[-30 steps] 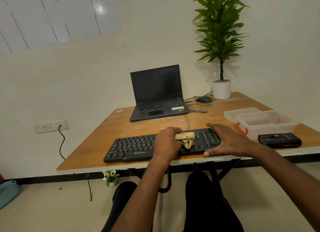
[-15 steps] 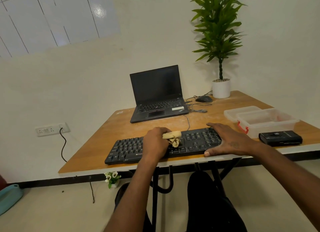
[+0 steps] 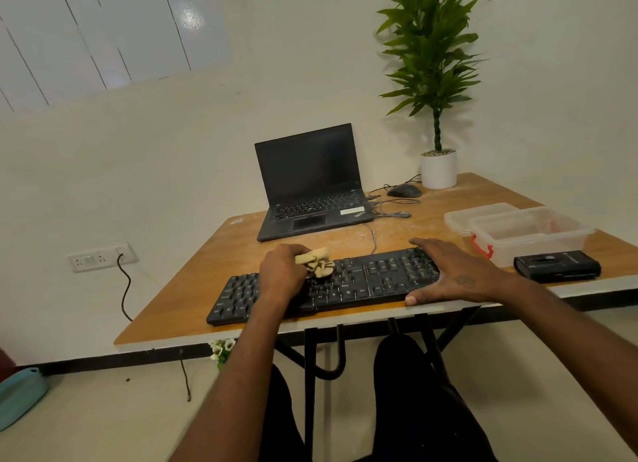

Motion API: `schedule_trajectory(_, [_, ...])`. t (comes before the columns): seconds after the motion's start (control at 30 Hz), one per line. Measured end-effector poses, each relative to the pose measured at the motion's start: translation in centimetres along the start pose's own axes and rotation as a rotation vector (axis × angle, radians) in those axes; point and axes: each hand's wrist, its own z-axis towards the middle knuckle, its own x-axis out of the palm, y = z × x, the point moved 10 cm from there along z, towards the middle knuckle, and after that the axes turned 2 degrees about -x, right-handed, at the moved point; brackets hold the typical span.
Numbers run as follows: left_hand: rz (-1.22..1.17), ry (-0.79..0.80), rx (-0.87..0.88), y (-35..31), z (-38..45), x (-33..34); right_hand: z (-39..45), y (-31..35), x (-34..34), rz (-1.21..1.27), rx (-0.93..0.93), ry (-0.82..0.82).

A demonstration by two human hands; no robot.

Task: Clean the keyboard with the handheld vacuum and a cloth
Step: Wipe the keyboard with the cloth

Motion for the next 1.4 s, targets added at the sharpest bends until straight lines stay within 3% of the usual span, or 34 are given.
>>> schedule_trajectory(0.43, [-0.071,0.075,0.138,-7.1,1.3,4.2,0.1,0.0,-0.2,-0.042,0.022,-0.002])
schedule_trajectory(0.77, [0.0,0.02,-0.011,-1.9,2.7,2.0,0.0,0.0,-0.1,-0.007,0.013,0.003])
schedule_trajectory(1.1, [-0.057,0.066,0.143,-8.8,1.1,4.5,0.1,0.1,-0.1,-0.024,0.018,0.007])
schedule_trajectory(1.4, [0.024,0.015,0.065,-4.8,1.9,2.7,-0.1,0.3,-0.1,0.011,0.011,0.003])
